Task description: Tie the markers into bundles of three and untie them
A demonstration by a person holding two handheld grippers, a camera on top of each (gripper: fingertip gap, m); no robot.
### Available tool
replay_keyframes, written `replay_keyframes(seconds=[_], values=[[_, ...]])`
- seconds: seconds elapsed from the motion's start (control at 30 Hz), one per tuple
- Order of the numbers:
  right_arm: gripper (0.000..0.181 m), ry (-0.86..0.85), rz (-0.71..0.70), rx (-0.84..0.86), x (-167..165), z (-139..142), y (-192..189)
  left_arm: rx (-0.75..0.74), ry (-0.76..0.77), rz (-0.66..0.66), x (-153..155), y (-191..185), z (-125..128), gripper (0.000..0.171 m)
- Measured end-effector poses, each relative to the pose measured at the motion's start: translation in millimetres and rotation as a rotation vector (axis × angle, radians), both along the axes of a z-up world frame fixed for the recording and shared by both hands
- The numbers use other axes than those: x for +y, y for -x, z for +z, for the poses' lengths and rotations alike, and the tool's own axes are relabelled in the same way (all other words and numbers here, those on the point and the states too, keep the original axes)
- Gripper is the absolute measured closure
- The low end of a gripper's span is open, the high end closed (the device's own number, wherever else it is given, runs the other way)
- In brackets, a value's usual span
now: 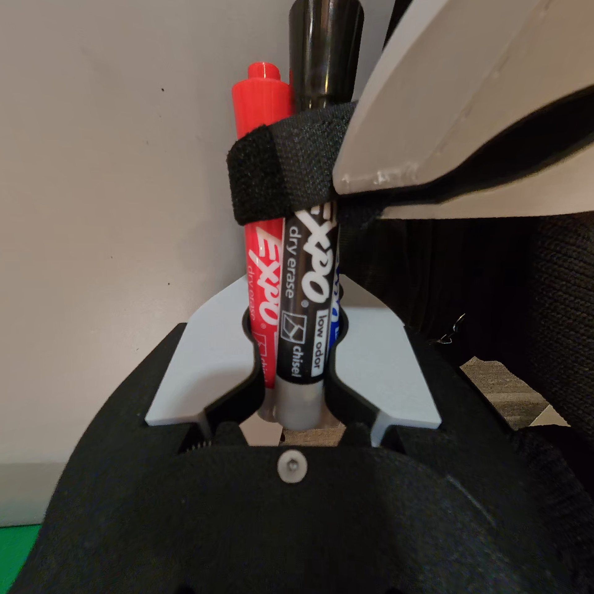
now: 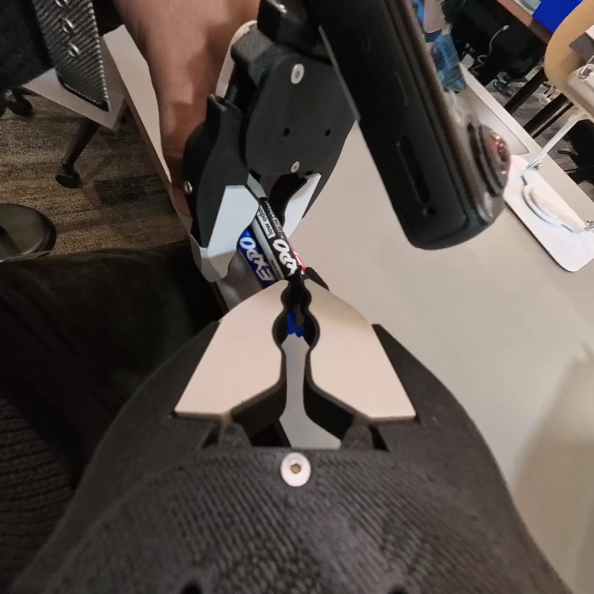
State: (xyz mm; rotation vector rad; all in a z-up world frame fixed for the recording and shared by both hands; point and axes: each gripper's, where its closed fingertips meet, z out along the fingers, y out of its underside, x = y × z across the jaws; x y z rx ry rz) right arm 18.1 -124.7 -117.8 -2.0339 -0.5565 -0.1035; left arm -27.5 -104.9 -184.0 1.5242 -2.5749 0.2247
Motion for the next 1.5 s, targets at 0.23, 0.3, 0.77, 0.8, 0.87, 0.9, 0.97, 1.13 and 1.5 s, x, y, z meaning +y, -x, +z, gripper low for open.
replay_keyframes(seconds=[0.23,0.3,0.77,0.8,0.87,0.9,0.97,1.13,1.5], values=[[0.177,0.017,0.067,-0.062,-0.7,0.6,0.2,-0.001,0.008,0.001,-0.8,-0.2,0.1,0.127],[0.178,-0.004,0.062,-0.069,-0.2,1.4,-0.1,-0.003,0.014,0.005,-0.8,-0.3,0.3,0.126],[0.132,0.011,-0.067,-0.014,-1.5,-5.0,-11.8,0.0,0.008,0.006,1.5,1.1,0.2,0.127],[0.133,0.021,-0.072,0.012,-1.9,-5.4,-11.2,0.0,0.007,0.006,1.5,1.1,0.1,0.127],[0.145,0.026,-0.081,0.042,-1.8,-4.9,-11.5,0.0,0.007,0.006,1.6,1.2,0.2,0.127],[0.15,0.023,-0.086,0.048,-1.5,-4.2,-12.3,0.0,0.006,0.008,1.5,1.2,0.2,0.127],[0.159,0.023,-0.093,0.054,-1.3,-4.0,-13.7,0.001,0.006,0.01,1.5,1.1,0.2,0.126],[0.159,0.048,-0.105,0.069,-2.6,-7.1,-15.1,0.003,-0.006,0.01,2.7,1.4,0.0,0.127],[0.144,0.101,-0.121,0.046,-8.6,-15.6,-24.6,0.0,0.003,0.011,2.7,1.4,0.2,0.127]])
